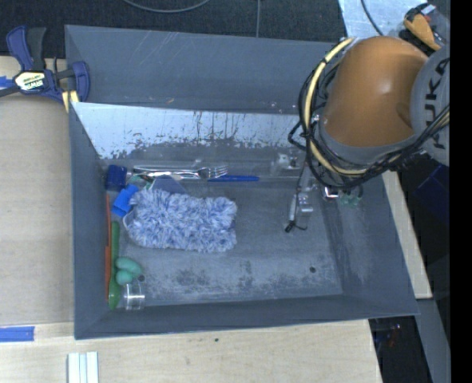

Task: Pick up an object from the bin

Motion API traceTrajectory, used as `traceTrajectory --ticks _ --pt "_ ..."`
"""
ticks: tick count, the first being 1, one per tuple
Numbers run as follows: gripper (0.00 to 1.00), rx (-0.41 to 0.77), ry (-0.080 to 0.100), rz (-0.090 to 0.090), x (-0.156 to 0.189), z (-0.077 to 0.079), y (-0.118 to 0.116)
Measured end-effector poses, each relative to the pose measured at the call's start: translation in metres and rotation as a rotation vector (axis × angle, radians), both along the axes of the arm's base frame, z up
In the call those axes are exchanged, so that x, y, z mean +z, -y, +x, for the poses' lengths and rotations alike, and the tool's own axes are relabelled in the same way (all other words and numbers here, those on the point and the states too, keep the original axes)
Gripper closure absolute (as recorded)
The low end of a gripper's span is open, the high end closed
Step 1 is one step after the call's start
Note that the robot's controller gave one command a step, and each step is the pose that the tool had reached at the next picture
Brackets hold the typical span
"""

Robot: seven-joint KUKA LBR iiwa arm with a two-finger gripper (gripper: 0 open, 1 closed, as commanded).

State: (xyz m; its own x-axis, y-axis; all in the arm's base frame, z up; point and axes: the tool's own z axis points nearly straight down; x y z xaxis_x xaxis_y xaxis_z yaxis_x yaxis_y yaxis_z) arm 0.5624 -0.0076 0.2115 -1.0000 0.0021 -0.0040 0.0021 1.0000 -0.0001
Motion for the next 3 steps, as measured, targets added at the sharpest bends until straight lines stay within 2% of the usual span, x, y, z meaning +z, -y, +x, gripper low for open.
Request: traceTrajectory --ticks 1,2,3 --pt "0.0 0.0 0.0 0.0 0.0 0.0 0.0" --pt "0.0 -0.05 -0.005 0.001 -0.083 -0.005 -0.017" --pt "0.0 0.002 0.019 -0.001 -0.072 0.021 -0.011"
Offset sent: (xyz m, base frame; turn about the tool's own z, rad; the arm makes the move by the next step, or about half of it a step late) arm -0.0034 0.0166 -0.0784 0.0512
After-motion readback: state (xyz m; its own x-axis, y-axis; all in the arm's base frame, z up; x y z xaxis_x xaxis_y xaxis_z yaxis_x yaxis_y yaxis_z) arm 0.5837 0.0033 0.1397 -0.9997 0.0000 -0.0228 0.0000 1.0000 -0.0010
